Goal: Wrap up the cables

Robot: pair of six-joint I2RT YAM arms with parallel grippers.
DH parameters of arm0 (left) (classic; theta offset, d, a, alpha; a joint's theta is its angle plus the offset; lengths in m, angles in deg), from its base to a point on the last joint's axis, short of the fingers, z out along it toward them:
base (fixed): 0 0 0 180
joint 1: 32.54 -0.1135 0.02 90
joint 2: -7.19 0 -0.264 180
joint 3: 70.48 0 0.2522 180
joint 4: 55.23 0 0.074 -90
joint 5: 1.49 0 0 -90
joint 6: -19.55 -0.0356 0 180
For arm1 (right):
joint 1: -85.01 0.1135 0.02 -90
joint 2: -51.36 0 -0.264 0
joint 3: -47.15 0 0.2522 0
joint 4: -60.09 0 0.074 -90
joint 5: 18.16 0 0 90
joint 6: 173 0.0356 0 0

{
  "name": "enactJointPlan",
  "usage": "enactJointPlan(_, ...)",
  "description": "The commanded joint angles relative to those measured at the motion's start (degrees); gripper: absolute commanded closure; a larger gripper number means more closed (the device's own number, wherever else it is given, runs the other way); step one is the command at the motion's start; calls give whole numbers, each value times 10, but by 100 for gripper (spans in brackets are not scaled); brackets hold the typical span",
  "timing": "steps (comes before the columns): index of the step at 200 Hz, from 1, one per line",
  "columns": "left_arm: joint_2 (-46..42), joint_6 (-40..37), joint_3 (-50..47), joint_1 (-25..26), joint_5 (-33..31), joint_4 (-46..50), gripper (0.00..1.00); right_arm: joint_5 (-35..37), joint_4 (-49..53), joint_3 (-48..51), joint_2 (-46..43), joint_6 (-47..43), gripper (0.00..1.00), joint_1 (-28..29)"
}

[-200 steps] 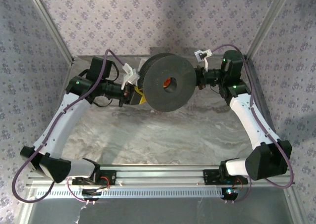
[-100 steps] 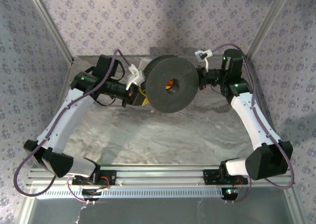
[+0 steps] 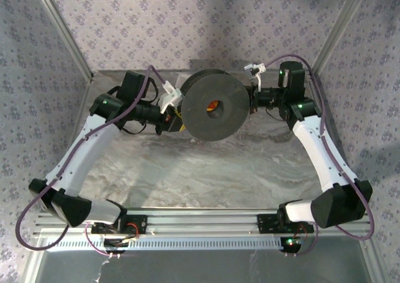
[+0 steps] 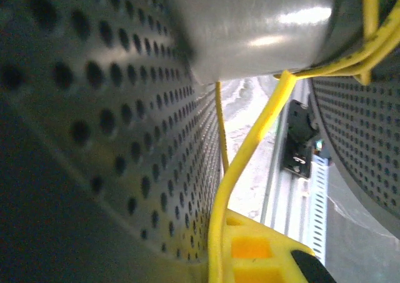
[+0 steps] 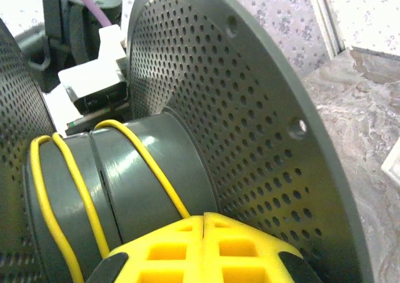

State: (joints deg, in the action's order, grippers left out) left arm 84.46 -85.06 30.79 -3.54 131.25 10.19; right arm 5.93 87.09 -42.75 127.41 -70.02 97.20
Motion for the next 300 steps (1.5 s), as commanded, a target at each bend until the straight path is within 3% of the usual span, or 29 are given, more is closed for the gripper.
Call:
enactJointPlan(1,-54,49,-40,2,-48,-109,100,100,-99,28,-17,82,100,-31)
enactJointPlan(60,-97,129,-105,2,-19,-277,100,122,-198,71,-19,144,100,-27)
enactJointPlan(105,-111,188,-122,4,0,-388,100,187,-283,130,-19,240,100,-33)
enactJointPlan(133,-101,182,-106,9,7,-378,100,187,-298,132,-10,250,78,-32)
enactJointPlan(159,-103,177,-107,8,13,-371,100,181,-294,126,-16,247,67,-35)
enactJointPlan(196,-106,176,-107,9,11,-367,100,182,-274,120,-26,235,63,-42)
enactJointPlan(249,-115,153,-85,3,-4,-332,100,274,-158,125,-54,182,40,-80)
enactJointPlan(300,-120,146,-81,-4,-8,-317,100,268,-160,146,-69,192,37,-120)
